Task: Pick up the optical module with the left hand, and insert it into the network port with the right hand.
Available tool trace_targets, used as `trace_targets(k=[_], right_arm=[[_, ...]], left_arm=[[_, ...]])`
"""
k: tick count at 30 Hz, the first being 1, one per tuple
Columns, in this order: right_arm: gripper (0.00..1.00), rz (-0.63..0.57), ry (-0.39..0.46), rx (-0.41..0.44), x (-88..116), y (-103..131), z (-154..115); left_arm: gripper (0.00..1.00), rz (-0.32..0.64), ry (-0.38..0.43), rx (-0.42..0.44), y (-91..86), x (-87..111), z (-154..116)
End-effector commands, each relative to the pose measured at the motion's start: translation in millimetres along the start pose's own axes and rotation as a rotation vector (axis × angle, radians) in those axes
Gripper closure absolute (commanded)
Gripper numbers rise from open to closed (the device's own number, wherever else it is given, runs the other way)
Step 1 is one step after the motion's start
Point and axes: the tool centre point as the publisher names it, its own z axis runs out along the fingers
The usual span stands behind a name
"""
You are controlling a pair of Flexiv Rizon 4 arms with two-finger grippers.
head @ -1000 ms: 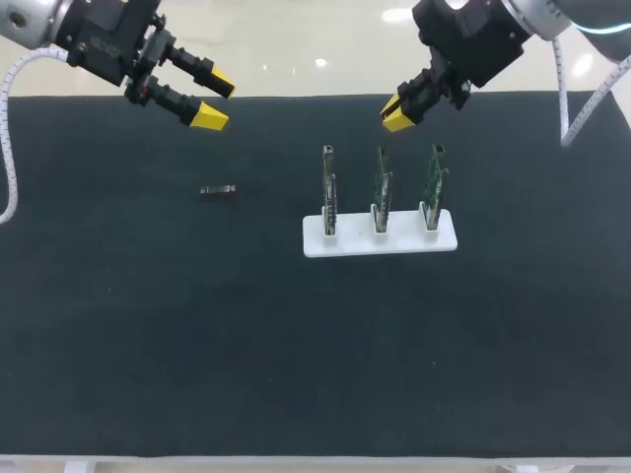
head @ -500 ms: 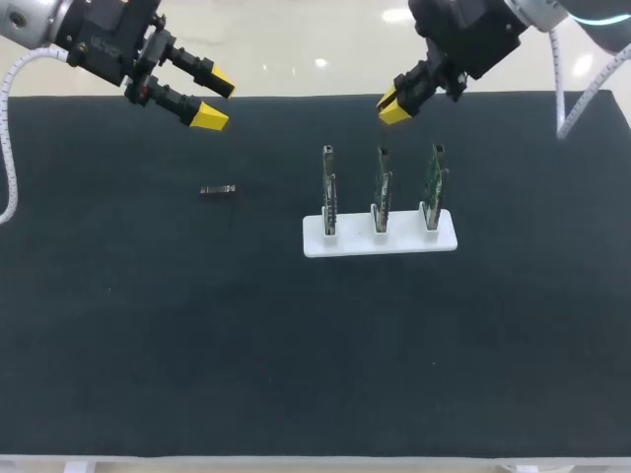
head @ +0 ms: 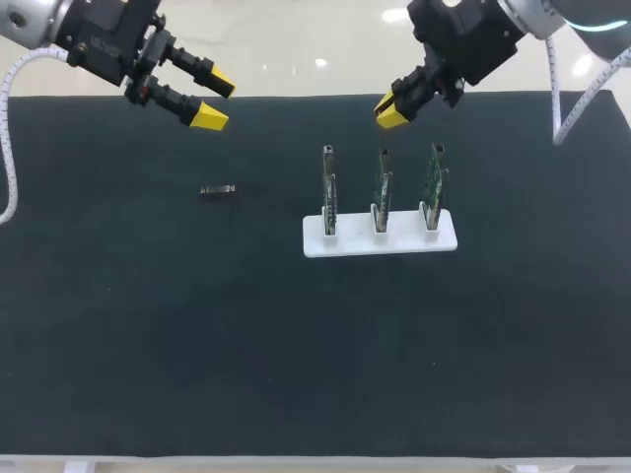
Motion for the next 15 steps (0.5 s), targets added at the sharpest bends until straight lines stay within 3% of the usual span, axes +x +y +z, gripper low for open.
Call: trace_targets(k=[1,15], right_arm=[[1.0,-0.002,-0.005,0.006,1.9,1.8,1.4],[1.0,-0.004,0.007,0.001,0.9,2.7,-3.0]], left_arm=[[0.0,-0.001,0.003,0.001,0.8,-0.4,0.2],[0.0,-0.001,0.003,0.001,0.8,-0.4,0.2]])
